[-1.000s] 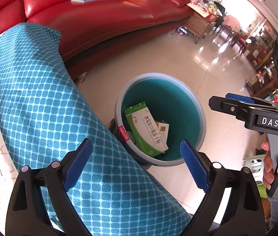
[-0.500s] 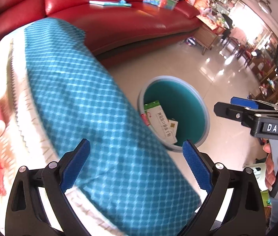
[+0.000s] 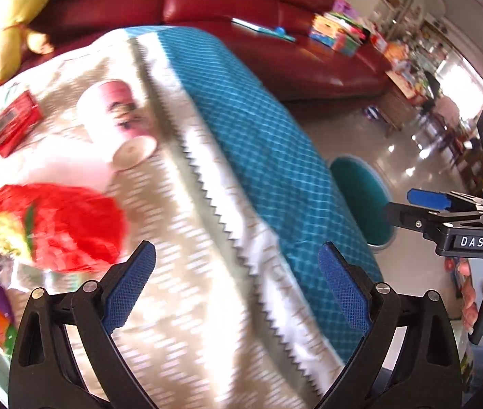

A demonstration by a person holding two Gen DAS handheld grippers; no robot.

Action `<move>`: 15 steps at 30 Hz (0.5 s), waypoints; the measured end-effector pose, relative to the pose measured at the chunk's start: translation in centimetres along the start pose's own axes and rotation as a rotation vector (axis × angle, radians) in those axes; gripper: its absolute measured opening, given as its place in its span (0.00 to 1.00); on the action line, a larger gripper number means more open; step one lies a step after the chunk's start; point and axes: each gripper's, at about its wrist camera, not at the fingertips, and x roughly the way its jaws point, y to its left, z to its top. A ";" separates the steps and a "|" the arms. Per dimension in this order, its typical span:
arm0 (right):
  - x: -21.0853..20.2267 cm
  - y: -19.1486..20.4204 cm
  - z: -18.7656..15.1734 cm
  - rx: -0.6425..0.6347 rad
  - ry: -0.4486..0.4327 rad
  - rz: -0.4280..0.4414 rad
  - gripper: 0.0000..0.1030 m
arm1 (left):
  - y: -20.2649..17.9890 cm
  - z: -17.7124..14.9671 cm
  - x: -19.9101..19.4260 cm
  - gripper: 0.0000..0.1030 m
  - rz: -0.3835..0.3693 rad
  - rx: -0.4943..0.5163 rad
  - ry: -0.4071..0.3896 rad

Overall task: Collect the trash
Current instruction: 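Return to the table and grasp the pink paper cup with the right tool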

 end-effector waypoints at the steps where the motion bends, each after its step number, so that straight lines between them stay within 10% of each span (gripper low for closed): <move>1: 0.0 1.0 0.1 -0.015 0.000 0.000 0.84 | 1.0 -0.3 -0.6 0.93 0.014 -0.011 -0.006; 15: 2.9 10.4 1.3 -0.146 0.061 0.029 0.84 | 14.9 -2.3 -4.2 0.94 0.152 -0.261 -0.040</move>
